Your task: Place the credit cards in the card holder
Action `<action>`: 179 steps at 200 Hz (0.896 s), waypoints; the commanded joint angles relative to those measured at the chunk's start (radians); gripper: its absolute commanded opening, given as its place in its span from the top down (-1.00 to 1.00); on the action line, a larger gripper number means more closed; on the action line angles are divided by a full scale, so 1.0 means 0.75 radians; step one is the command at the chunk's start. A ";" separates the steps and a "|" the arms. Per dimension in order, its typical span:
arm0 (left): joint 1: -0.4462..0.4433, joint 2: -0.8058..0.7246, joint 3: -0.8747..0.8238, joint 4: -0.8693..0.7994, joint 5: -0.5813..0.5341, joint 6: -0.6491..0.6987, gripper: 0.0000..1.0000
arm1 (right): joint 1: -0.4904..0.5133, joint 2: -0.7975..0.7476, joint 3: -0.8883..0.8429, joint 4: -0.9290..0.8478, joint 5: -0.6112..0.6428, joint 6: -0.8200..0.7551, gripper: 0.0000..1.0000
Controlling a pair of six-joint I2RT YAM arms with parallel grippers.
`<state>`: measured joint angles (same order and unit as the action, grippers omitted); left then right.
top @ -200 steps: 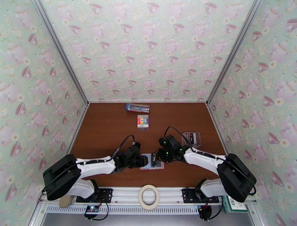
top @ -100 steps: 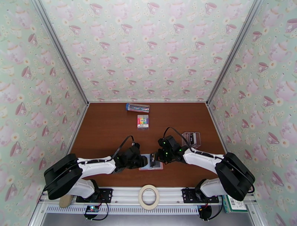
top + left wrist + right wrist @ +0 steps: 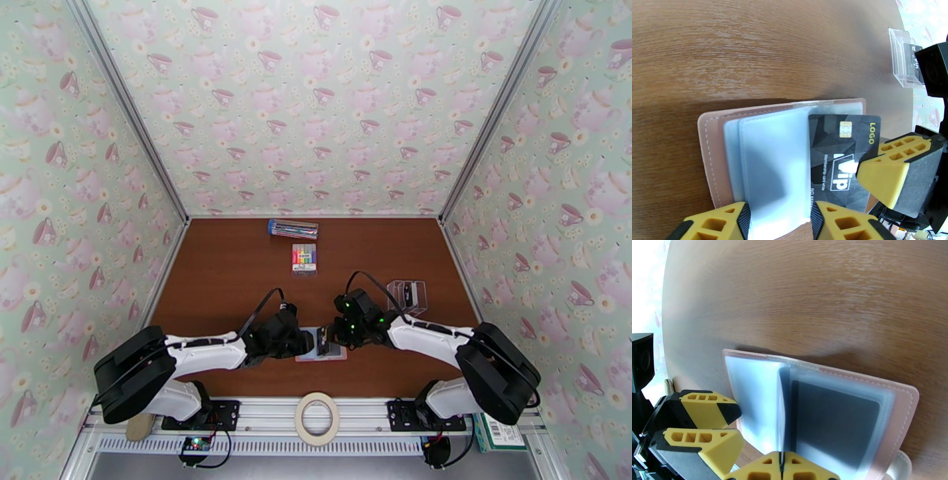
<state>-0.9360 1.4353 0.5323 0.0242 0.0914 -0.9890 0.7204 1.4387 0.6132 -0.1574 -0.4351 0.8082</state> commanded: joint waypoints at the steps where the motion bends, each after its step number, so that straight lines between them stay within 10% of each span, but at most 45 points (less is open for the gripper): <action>1: 0.008 0.035 -0.008 -0.049 -0.009 -0.011 0.03 | 0.012 0.048 -0.014 0.002 -0.007 0.006 1.00; 179: 0.009 0.032 0.002 -0.065 -0.016 -0.003 0.03 | 0.013 0.105 0.013 -0.101 -0.008 -0.020 1.00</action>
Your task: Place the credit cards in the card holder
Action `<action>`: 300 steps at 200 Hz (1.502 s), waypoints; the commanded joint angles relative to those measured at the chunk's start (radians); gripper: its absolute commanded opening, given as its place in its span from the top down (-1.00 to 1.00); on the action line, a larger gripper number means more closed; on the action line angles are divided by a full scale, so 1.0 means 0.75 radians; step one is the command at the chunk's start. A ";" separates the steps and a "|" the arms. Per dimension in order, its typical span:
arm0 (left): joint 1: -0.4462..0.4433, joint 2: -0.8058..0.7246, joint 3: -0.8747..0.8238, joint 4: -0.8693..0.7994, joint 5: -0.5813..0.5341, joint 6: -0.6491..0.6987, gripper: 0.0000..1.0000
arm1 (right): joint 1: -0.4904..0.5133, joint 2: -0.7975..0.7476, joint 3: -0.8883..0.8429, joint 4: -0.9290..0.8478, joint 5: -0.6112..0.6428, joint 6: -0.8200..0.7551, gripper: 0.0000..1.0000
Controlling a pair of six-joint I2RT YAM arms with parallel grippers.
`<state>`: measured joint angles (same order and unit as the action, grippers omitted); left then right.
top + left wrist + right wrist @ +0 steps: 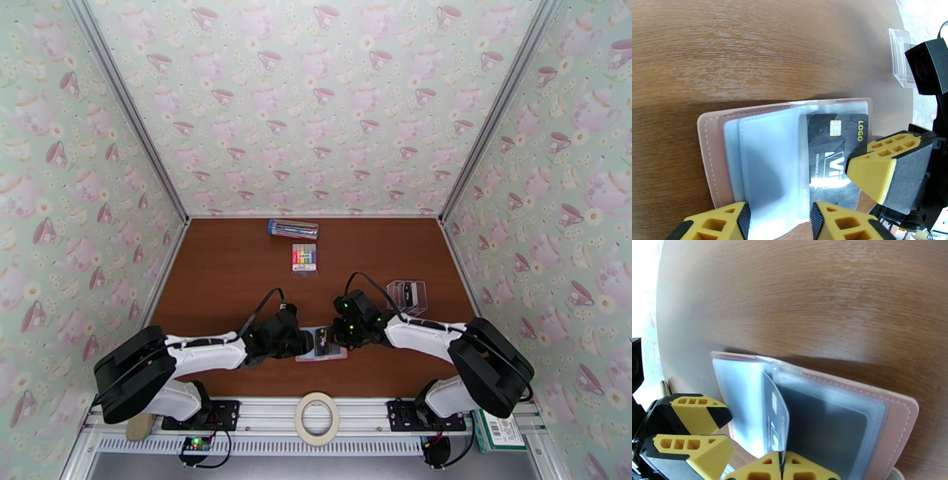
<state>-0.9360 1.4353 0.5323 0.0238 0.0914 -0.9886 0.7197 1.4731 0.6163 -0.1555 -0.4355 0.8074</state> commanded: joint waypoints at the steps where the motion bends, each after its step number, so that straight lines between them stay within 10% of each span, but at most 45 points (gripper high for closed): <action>1: 0.008 0.033 0.002 -0.066 -0.016 -0.003 0.03 | 0.014 0.062 0.010 -0.104 -0.009 -0.019 1.00; 211: 0.007 0.027 0.003 -0.072 -0.021 -0.001 0.03 | 0.043 0.157 0.086 -0.104 -0.005 -0.052 1.00; 300: 0.006 0.027 0.003 -0.071 -0.022 -0.001 0.03 | 0.043 0.041 0.153 -0.316 0.152 -0.134 0.58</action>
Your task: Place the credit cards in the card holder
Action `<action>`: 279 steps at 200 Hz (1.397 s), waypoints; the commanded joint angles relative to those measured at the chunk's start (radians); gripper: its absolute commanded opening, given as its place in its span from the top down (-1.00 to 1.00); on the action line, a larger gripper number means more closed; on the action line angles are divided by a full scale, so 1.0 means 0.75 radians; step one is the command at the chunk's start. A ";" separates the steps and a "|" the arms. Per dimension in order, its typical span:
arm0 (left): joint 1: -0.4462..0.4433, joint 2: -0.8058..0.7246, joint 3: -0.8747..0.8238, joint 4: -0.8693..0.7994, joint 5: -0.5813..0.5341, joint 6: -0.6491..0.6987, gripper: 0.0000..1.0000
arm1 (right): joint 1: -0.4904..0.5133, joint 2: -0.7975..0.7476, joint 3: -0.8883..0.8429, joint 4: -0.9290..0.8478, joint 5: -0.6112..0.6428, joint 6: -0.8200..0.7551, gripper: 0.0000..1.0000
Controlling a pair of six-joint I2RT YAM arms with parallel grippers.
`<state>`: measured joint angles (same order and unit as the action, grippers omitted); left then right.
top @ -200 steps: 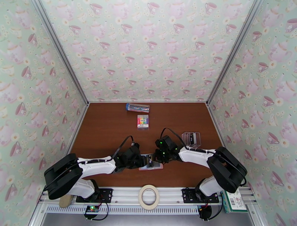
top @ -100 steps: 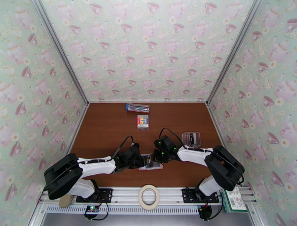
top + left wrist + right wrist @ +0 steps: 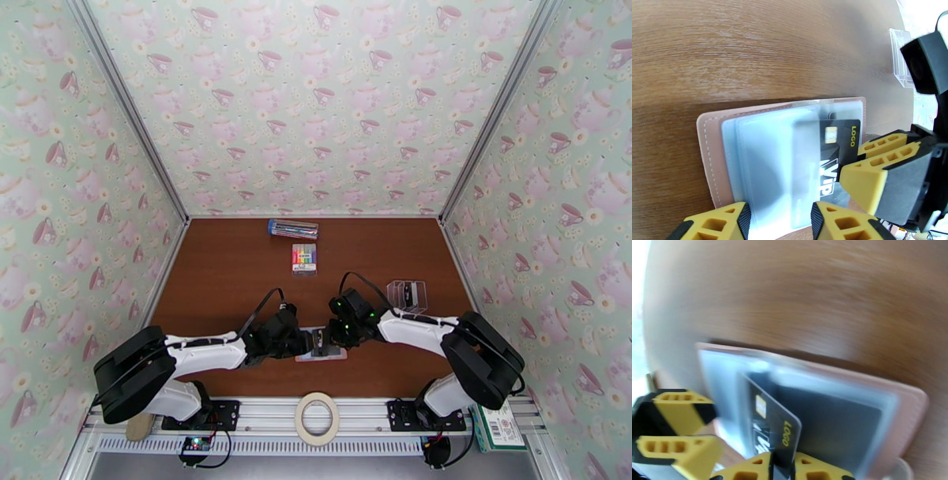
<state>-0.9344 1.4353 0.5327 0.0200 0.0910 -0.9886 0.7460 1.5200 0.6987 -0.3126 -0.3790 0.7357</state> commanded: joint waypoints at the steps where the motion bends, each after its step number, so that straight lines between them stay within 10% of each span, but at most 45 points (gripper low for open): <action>1: 0.004 0.027 0.002 -0.066 -0.022 0.000 0.03 | 0.006 -0.020 0.044 -0.107 0.076 -0.037 0.58; 279: 0.000 0.031 0.014 -0.068 -0.019 0.003 0.03 | 0.104 0.075 0.202 -0.167 0.143 -0.044 0.61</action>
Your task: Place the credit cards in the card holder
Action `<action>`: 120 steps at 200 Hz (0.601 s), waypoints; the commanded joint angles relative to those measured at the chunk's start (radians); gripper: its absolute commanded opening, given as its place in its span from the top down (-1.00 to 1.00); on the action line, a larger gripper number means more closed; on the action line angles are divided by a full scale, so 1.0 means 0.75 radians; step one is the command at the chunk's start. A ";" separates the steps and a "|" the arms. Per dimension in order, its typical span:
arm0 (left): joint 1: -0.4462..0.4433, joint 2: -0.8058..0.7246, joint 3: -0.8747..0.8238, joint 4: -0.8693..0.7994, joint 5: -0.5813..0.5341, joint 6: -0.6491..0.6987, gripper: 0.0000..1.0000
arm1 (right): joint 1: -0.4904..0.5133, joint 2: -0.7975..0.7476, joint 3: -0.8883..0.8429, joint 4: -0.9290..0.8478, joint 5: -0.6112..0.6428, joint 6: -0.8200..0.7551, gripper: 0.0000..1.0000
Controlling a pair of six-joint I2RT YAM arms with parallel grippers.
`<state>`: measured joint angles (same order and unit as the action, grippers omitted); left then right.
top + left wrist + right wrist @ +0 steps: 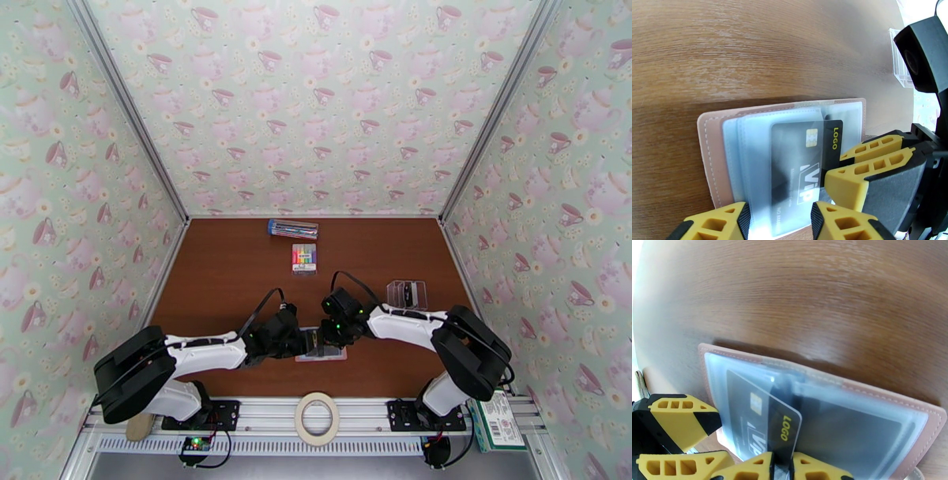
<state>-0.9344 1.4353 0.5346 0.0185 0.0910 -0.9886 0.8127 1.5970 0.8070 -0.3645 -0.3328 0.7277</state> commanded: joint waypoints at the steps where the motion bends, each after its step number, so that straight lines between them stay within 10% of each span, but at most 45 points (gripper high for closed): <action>1: 0.000 0.031 0.011 -0.067 -0.019 0.003 0.03 | 0.015 -0.028 0.059 -0.101 0.084 -0.034 0.61; 120: 0.000 0.041 0.014 -0.065 -0.017 0.003 0.03 | 0.013 0.006 0.083 -0.076 0.082 -0.023 0.83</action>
<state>-0.9344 1.4361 0.5346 0.0185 0.0910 -0.9886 0.8173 1.5894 0.8448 -0.4290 -0.2722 0.7029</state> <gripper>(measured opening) 0.484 0.092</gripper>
